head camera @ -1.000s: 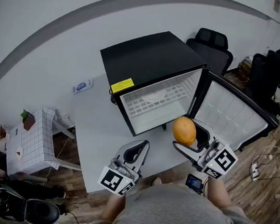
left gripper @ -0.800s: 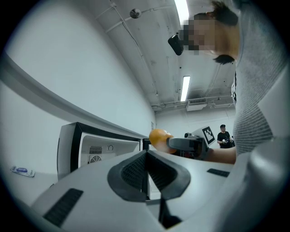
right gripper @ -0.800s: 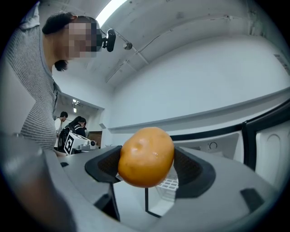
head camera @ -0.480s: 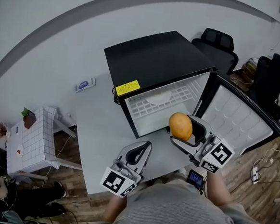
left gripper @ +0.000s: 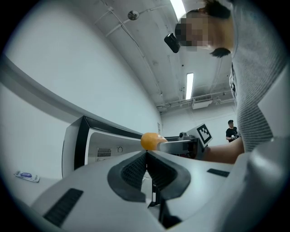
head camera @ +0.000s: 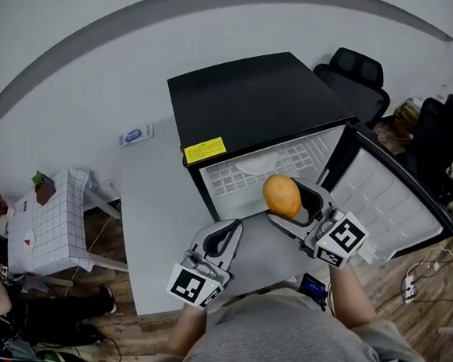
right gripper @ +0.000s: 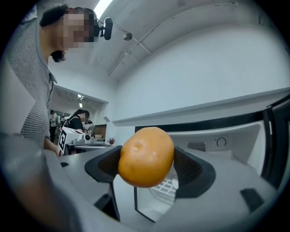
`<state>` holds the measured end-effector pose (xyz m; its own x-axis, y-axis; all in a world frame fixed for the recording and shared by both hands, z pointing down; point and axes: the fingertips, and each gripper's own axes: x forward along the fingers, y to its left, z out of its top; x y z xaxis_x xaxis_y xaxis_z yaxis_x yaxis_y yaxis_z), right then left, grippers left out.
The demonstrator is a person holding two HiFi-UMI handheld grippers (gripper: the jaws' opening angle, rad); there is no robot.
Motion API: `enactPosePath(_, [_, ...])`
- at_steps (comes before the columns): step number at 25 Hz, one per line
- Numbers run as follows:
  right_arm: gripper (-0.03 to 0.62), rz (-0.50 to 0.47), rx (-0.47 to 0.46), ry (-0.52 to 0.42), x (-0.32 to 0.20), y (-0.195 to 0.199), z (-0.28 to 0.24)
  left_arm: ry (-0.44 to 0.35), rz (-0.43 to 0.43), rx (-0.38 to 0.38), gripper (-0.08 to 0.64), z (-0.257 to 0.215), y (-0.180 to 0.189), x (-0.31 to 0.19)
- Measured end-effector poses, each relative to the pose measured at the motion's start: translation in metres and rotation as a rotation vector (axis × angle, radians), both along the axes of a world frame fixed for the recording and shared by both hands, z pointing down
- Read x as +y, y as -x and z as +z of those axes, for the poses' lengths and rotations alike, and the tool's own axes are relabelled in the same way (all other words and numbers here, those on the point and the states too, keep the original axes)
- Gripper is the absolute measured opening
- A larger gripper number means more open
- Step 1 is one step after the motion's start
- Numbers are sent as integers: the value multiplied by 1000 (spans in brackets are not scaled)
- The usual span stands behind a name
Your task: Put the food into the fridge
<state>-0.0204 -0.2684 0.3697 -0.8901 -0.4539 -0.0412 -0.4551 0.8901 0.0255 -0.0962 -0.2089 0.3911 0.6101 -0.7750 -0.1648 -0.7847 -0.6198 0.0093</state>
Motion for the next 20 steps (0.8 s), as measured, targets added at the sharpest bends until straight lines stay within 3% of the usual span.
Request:
enactPosePath(7, [357, -18, 65, 6, -38, 13, 20, -29, -29, -64, 11, 15, -7, -17])
enactPosePath(20, [357, -30, 228, -5, -96, 32, 74, -88, -34, -20, 11, 17, -10, -55])
